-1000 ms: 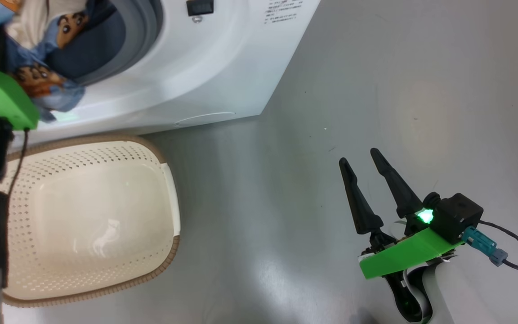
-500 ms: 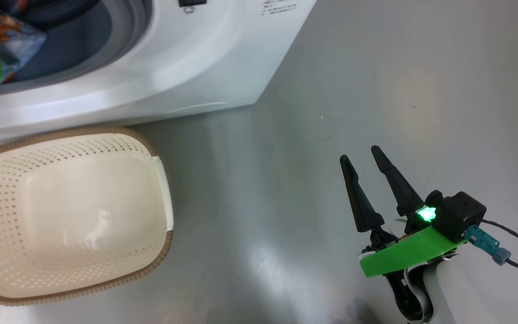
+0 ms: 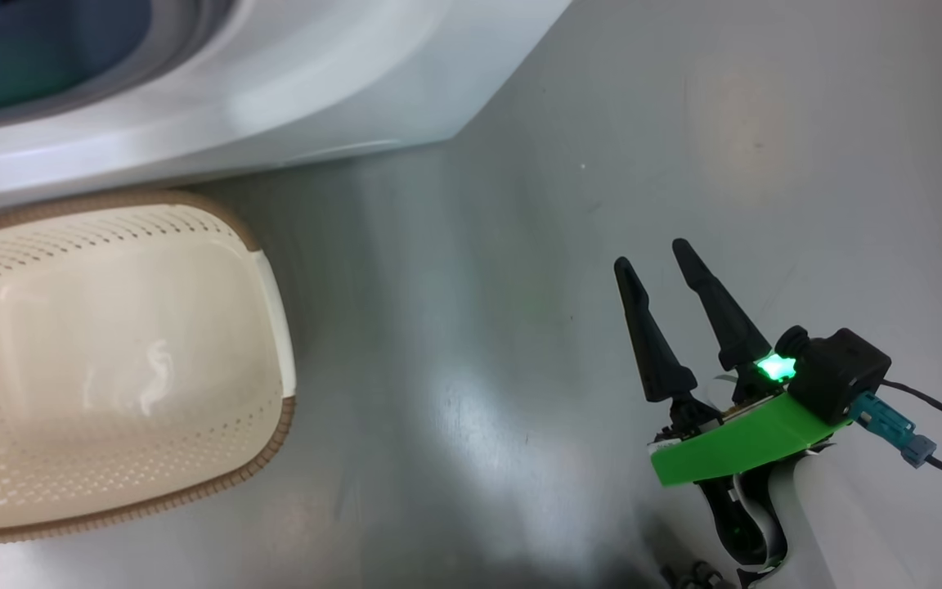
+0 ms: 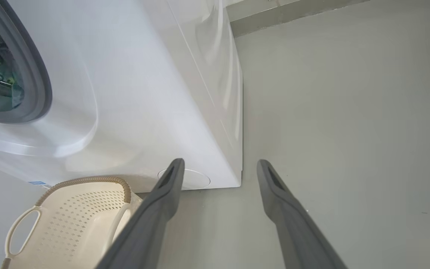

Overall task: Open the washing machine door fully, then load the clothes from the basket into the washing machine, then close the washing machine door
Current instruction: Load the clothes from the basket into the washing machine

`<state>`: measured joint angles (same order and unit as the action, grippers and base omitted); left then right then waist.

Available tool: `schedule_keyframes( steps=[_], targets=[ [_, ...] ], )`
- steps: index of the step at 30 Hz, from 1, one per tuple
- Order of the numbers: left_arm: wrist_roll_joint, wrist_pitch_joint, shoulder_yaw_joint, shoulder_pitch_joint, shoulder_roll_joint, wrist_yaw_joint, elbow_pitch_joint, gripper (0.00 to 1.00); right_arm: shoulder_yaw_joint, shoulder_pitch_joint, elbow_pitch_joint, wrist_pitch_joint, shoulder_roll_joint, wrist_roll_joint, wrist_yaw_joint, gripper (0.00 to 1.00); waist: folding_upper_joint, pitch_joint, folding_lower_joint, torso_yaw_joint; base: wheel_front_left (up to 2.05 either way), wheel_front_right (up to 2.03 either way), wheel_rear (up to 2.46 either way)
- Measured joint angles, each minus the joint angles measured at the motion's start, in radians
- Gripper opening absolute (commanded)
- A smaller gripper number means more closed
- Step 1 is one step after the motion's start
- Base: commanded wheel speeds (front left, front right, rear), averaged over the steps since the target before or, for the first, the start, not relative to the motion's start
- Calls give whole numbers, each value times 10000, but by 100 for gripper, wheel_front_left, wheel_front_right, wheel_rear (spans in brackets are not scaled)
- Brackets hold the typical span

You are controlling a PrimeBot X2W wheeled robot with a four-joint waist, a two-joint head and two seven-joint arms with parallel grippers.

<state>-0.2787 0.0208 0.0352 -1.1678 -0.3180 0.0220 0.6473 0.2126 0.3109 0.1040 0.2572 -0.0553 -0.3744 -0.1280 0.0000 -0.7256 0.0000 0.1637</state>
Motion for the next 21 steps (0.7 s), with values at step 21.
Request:
schedule_keyframes(
  steps=[21],
  targets=[
    [378,2234,844,-2263,-397,729,807,0,391,193,-67,0,2,-337,0,100,0,-1064,0,481,0,0,0]
  ],
)
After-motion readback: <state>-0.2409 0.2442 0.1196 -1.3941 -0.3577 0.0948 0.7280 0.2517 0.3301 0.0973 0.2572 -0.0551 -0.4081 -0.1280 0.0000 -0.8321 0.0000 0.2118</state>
